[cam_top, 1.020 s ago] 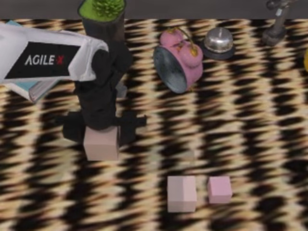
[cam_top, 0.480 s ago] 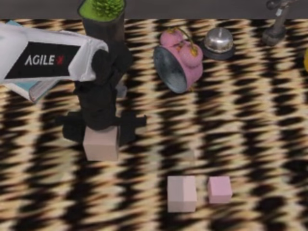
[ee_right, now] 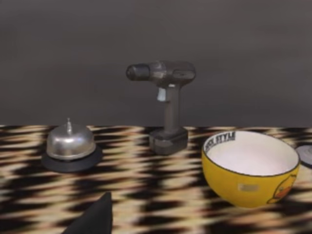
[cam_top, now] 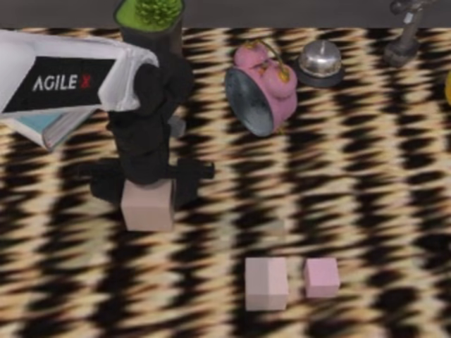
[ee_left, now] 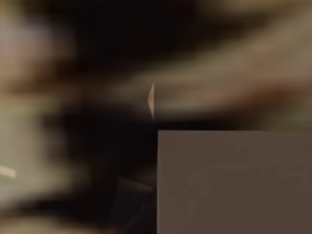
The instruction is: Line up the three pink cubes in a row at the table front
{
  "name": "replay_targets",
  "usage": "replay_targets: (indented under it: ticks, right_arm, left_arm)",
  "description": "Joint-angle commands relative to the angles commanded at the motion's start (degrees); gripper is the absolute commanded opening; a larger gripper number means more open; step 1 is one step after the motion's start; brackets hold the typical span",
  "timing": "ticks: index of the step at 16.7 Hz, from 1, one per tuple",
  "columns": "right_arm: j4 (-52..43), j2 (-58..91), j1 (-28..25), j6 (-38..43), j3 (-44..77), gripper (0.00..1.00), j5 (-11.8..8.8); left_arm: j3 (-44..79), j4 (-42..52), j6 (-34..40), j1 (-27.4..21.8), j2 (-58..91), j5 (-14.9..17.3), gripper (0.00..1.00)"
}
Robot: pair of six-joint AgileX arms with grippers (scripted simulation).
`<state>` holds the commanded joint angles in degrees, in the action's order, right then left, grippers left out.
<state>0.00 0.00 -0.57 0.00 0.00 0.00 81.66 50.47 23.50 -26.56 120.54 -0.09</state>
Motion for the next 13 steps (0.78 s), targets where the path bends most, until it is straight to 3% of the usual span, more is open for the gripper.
replay_targets:
  ticks: [5, 13]
  right_arm:
    - [0.0, 0.0, 0.0, 0.0, 0.0, 1.0, 0.0]
    - [0.0, 0.0, 0.0, 0.0, 0.0, 1.0, 0.0]
  left_arm:
    - [6.09, 10.61, 0.08, 0.75, -3.91, -0.03, 0.0]
    - [4.48, 11.49, 2.3, -1.5, -6.7, -0.09, 0.0]
